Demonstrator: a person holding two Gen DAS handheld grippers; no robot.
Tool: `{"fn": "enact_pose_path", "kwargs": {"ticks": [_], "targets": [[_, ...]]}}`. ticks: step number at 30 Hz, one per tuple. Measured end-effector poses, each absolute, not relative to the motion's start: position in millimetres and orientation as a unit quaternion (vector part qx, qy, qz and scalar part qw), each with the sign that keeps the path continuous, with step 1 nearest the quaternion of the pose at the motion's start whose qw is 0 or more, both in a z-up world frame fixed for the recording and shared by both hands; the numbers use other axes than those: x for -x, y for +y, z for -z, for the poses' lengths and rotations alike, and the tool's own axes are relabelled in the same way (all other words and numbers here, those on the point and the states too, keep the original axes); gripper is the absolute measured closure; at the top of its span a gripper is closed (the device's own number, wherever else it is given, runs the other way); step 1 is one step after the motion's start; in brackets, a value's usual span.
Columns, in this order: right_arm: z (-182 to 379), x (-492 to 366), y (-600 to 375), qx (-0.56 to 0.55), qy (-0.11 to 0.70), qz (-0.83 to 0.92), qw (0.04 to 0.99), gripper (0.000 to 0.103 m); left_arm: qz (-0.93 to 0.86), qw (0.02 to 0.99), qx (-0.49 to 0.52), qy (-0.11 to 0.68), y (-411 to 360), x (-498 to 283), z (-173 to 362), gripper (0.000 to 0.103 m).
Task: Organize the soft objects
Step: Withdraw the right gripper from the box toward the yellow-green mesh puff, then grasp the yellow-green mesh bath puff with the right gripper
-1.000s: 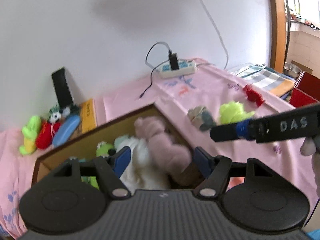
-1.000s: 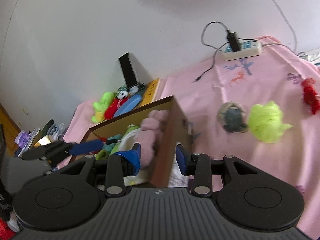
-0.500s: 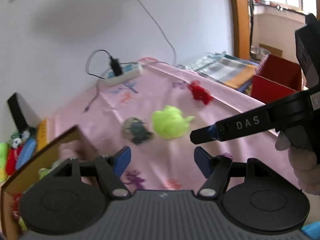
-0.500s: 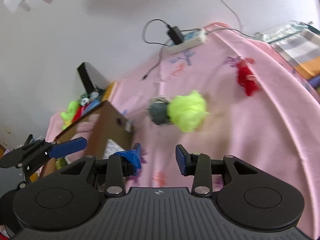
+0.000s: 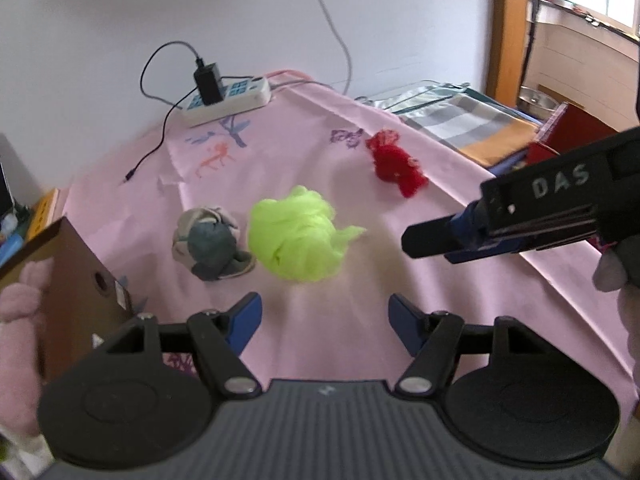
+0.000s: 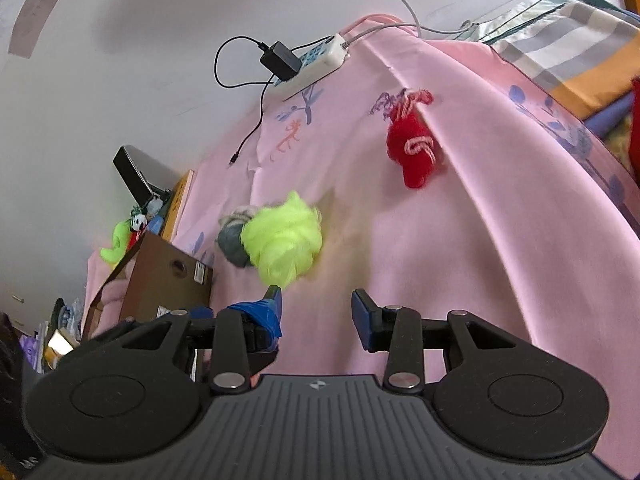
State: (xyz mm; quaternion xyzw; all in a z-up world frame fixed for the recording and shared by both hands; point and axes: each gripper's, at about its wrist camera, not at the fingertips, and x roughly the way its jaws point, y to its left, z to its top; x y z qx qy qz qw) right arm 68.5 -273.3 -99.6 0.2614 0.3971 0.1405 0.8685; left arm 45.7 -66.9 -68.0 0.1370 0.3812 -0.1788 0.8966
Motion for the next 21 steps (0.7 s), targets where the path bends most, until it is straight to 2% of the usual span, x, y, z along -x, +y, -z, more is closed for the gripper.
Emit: {"fn": "enact_pose_path", "kwargs": {"ticks": [14, 16, 20, 21], "targets": [[115, -146, -260, -0.295, 0.435, -0.186, 0.83, 0.08, 0.14, 0.895, -0.124, 0.404, -79, -111, 89, 0.032], [121, -153, -258, -0.298, 0.448, -0.184, 0.822, 0.08, 0.141, 0.895, -0.125, 0.404, -81, -115, 90, 0.035], [129, -160, -258, -0.313, 0.456, -0.197, 0.809, 0.078, 0.138, 0.893, -0.127, 0.409, -82, -122, 93, 0.047], [129, -162, -258, -0.314, 0.456, -0.199, 0.809, 0.078, 0.138, 0.892, -0.123, 0.412, -80, -124, 93, 0.048]]}}
